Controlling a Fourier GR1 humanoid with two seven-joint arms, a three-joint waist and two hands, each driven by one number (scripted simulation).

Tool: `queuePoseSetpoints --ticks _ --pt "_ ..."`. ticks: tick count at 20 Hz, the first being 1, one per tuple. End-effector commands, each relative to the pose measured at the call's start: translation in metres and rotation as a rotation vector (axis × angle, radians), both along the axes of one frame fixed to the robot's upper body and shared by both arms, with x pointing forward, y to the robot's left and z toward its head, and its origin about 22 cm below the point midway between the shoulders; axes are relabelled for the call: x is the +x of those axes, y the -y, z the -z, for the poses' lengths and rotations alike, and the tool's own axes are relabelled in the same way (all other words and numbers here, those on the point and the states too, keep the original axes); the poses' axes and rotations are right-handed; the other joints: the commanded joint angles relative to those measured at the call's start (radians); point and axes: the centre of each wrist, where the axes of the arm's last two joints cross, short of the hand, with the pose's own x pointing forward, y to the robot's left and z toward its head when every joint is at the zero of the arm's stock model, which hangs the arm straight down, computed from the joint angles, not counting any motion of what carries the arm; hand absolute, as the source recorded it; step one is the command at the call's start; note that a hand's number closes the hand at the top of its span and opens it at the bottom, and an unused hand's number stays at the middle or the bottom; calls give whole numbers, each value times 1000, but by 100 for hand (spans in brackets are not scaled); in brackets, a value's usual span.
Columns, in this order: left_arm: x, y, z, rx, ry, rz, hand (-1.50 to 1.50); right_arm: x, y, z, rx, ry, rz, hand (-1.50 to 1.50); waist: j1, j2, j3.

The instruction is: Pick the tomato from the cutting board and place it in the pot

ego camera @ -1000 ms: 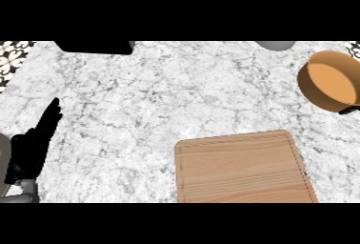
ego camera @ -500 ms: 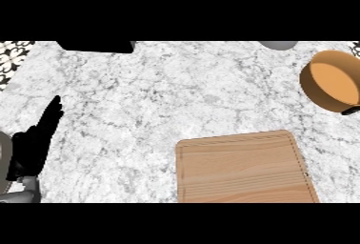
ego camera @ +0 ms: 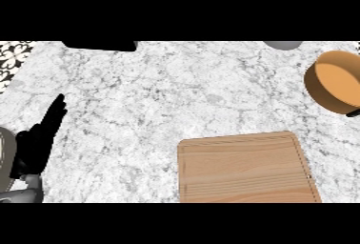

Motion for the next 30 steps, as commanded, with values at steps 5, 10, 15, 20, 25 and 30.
queuePoseSetpoints --ticks 5,10,15,20,25,30 --pt "4 -4 -1 -9 3 9 0 -7 12 9 84 136 -50 -150 7 6 1" --pt "2 -2 -6 -11 4 4 0 -6 9 8 -6 324 -74 -150 11 -1 2" --pt "-3 -5 4 -8 -10 -4 0 -1 -2 -16 -41 634 -67 -150 0 -9 1" --pt "2 4 -3 12 -14 -40 0 1 -5 -9 91 697 -114 -150 -31 -23 -1" --pt "-5 -14 10 -1 -35 -44 0 -1 -5 8 165 746 -203 -150 -53 -30 -4" --pt "-30 -22 15 -17 -57 -80 0 -6 -11 11 172 778 -223 -150 -84 -47 -6"
